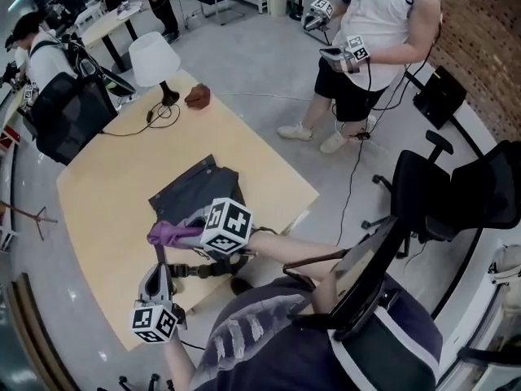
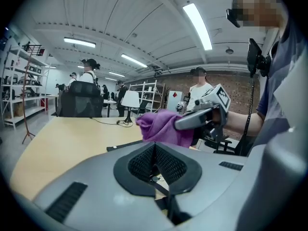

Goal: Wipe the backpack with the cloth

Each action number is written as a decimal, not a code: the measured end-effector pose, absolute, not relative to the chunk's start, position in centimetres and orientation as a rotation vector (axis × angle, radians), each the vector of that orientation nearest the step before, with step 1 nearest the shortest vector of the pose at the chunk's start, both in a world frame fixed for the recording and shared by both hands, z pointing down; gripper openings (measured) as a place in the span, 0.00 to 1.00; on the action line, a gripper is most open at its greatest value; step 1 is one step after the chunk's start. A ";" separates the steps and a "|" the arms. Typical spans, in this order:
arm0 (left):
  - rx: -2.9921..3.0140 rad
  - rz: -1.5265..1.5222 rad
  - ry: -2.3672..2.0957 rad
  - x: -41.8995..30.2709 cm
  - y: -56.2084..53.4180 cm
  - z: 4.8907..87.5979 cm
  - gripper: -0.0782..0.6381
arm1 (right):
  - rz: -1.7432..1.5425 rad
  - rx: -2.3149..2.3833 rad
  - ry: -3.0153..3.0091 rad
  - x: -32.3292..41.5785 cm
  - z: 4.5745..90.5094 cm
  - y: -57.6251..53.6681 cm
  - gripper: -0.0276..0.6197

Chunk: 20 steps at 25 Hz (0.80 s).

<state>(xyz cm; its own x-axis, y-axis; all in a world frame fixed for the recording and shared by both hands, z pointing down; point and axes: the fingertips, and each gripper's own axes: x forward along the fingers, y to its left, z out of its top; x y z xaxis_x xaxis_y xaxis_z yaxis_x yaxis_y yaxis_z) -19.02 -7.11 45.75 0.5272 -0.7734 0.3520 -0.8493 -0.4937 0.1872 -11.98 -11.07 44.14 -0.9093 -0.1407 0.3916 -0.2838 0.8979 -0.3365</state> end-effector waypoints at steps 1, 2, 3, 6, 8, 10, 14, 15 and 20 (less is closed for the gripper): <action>2.431 0.327 -1.346 -17.8 -6.6 45.8 0.12 | 0.531 0.331 -2.741 -10.3 42.9 -10.0 0.09; 2.432 0.333 -1.343 -16.4 -6.0 45.8 0.12 | 0.499 0.352 -2.772 -8.2 41.7 -8.8 0.09; 2.436 0.333 -1.335 -14.7 -5.4 45.7 0.12 | 0.468 0.377 -2.796 -5.9 40.7 -7.5 0.09; 2.463 0.321 -1.309 -9.6 -3.1 45.5 0.12 | 0.427 0.461 -2.853 1.1 38.3 -3.9 0.09; 2.476 0.296 -1.311 -6.9 -1.9 45.4 0.12 | 0.419 0.499 -2.879 4.8 37.5 -2.1 0.09; 2.469 0.258 -1.312 -4.5 -0.5 45.4 0.12 | 0.420 0.519 -2.886 7.7 37.3 -0.4 0.09; 2.442 0.211 -1.282 -0.8 3.1 45.7 0.12 | 0.467 0.511 -2.879 11.0 38.3 3.0 0.09; 2.443 0.211 -1.280 -0.3 4.1 45.6 0.12 | 0.489 0.508 -2.878 11.3 38.7 3.7 0.09; 2.429 0.186 -1.325 0.0 7.2 44.2 0.12 | 0.496 0.473 -2.898 11.1 38.4 5.2 0.09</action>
<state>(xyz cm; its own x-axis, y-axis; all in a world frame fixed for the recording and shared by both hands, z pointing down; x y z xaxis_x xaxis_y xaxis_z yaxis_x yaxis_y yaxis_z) 0.03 7.17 44.24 0.5497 -0.7850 0.2855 -0.8333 -0.4913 0.2536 11.12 5.20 38.45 -0.9365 -0.2800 0.2112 -0.3344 0.8947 -0.2963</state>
